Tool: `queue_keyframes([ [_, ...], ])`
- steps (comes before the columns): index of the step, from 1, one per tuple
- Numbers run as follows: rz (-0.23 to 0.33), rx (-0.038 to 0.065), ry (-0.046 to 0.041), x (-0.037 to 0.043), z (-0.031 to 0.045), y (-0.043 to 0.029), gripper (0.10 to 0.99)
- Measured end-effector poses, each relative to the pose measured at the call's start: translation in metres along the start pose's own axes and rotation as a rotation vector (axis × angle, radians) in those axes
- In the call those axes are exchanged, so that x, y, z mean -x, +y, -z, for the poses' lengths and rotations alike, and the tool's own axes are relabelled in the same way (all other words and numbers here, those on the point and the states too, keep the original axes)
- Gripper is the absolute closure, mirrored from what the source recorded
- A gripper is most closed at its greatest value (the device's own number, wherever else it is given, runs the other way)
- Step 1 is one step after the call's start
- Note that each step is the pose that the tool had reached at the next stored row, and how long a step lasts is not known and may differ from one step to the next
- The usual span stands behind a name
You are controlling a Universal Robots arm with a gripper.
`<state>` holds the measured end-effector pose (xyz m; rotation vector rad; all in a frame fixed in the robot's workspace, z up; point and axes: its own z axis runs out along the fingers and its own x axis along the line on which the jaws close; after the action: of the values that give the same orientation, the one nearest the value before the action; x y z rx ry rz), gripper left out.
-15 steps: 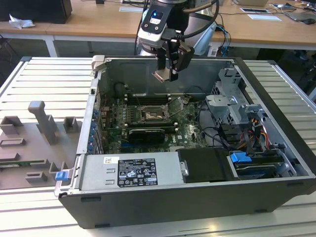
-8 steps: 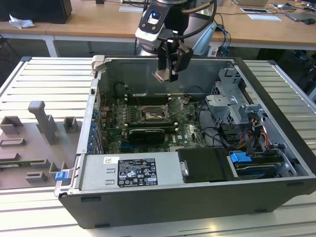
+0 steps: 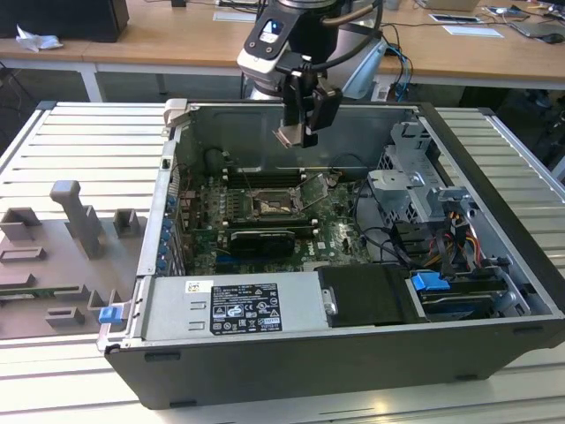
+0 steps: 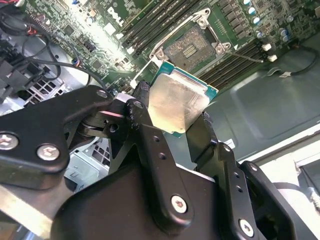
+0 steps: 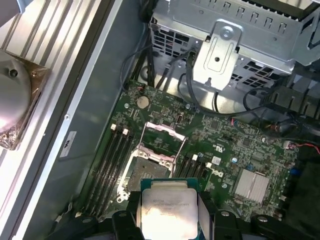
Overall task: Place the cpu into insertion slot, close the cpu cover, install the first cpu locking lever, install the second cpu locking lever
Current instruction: 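Place the cpu into insertion slot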
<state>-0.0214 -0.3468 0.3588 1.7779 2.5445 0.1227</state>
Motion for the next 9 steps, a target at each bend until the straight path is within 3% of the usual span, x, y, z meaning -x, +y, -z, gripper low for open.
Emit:
queue_keyframes([
  [9,-0.077,0.001,-0.0066,0.0000,-0.0026,-0.0002,0.549],
])
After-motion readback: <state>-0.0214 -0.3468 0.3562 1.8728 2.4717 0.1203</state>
